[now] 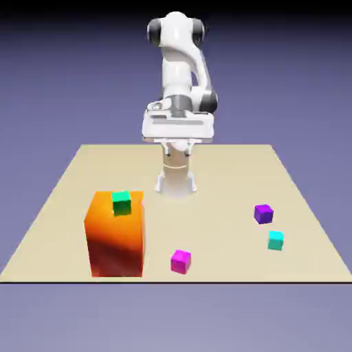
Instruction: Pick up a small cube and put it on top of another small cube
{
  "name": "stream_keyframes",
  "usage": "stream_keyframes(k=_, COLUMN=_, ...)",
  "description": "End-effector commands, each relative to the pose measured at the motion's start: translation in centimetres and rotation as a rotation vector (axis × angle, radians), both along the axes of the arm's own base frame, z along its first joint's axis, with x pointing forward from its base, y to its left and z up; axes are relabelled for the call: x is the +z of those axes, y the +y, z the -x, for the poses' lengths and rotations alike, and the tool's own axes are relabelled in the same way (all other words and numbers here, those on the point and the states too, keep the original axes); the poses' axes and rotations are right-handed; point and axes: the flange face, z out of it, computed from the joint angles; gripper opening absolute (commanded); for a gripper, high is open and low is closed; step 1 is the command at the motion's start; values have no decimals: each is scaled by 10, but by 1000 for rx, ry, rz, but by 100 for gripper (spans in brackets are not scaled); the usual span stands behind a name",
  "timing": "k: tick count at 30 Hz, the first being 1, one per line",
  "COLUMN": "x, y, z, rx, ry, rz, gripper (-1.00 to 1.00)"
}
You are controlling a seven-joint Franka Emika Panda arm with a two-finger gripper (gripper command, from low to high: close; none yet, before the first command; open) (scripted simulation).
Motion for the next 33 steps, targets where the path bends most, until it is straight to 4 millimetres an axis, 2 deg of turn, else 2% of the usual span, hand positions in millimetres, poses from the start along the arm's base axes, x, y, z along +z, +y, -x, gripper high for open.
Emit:
stream_keyframes(k=1, x=-8, y=10, z=-7, rx=-3, ry=37, rz=-6, gripper=0)
stream_keyframes(k=8, x=-73, y=83, z=-46, rx=-35, ry=293, rz=-42, gripper=0)
stream_keyframes(k=15, x=-147, y=162, z=-59, rx=-88, ry=544, rz=-70, gripper=0)
stream_keyframes(k=21, x=-206, y=233, z=-49, rx=-146, ry=749, rz=-86, gripper=0)
stream_keyframes(k=28, x=-258, y=313, z=-19, rx=-228, ry=977, rz=-101, gripper=0)
stream_keyframes(k=30, x=-262, y=321, z=-16, rx=-237, ry=998, rz=-102, gripper=0)
stream_keyframes(k=33, x=-313, y=323, z=-8, rx=-237, ry=997, rz=-104, gripper=0)
